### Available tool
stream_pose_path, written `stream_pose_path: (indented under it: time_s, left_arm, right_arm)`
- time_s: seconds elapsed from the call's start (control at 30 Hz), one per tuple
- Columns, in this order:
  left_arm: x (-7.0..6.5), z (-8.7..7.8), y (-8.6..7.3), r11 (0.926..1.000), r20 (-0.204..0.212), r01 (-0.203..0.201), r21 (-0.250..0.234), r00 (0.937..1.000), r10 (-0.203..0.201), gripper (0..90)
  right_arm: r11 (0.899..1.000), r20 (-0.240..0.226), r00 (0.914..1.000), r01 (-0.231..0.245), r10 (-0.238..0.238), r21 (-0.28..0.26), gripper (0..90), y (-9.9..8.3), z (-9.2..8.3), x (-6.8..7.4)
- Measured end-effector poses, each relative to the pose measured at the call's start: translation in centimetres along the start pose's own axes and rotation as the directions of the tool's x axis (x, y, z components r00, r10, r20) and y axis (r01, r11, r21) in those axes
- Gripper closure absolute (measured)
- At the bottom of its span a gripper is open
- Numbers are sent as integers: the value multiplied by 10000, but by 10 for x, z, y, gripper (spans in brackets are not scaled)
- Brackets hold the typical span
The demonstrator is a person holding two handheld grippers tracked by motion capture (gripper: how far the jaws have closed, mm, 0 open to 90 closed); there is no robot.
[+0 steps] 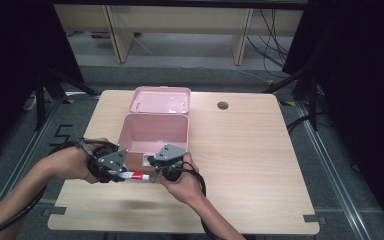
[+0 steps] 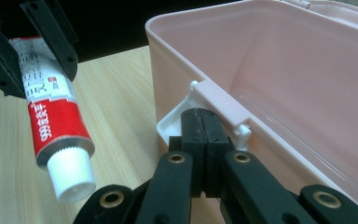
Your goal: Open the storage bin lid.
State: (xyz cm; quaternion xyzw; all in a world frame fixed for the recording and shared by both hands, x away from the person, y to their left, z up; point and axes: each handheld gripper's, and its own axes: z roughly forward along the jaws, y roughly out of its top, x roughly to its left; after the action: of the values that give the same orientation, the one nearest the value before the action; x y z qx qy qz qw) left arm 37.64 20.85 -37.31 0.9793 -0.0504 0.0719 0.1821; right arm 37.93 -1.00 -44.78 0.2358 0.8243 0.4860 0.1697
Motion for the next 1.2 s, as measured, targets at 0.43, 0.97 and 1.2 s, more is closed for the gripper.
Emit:
stream_pose_path:
  time_s: [0.43, 0.97, 1.2]
  left_arm:
    - [8, -10, -1, 9999, -200, 34, -101, 9998, -36, 685]
    - [14, -21, 0, 9998, -448, -3, -176, 9990, -5, 685]
    - [17, -25, 0, 9997, -534, -16, -225, 9986, 3, 685]
  right_arm:
    - [10000, 5, 10000, 5, -5, 17, 900, 0, 0, 0]
    - [10000, -27, 10000, 9, -9, -2, 900, 0, 0, 0]
    - [9999, 27, 9999, -137, 137, -98, 900, -1, 1, 2]
